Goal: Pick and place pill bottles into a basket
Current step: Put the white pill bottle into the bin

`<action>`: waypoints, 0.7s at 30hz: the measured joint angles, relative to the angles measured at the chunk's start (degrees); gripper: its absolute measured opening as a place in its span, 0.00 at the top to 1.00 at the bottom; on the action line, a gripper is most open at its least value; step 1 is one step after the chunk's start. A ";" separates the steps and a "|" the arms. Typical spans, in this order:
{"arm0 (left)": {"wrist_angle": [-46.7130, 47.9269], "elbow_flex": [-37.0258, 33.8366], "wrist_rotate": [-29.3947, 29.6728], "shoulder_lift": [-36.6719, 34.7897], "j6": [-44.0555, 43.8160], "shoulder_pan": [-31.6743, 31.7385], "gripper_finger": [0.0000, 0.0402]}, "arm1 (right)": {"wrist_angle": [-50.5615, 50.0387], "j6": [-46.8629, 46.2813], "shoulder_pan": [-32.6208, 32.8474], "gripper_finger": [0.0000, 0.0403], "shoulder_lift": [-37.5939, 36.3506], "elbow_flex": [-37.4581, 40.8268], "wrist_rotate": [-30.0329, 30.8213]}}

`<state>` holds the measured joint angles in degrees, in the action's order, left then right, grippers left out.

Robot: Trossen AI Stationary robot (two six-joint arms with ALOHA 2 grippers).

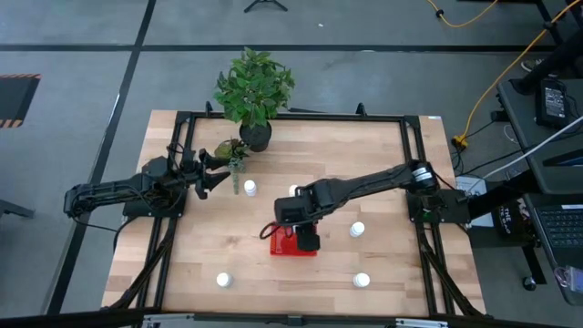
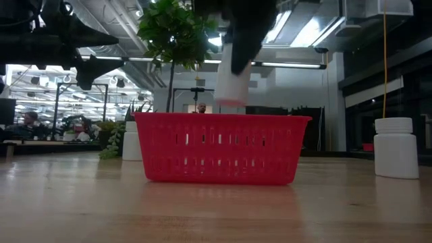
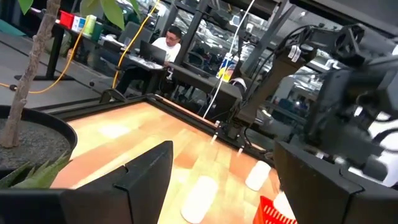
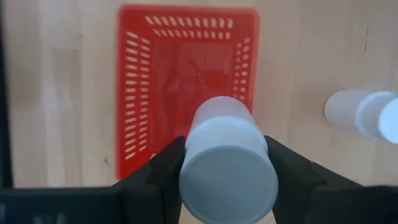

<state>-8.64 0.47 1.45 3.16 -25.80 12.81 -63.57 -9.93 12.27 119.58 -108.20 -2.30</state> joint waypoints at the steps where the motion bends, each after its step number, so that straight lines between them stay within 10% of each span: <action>1: 0.21 0.00 0.00 0.00 0.00 0.00 0.32 | 0.00 -0.39 -0.02 0.58 0.42 0.00 -0.28; 21: 5.68 0.00 -1.68 0.00 -0.50 0.00 0.32 | 2.61 -1.88 2.36 0.58 2.17 7.43 1.14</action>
<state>-2.96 0.47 -0.23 3.16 -26.30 12.82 -60.96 -11.81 14.63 121.75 -100.77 -1.17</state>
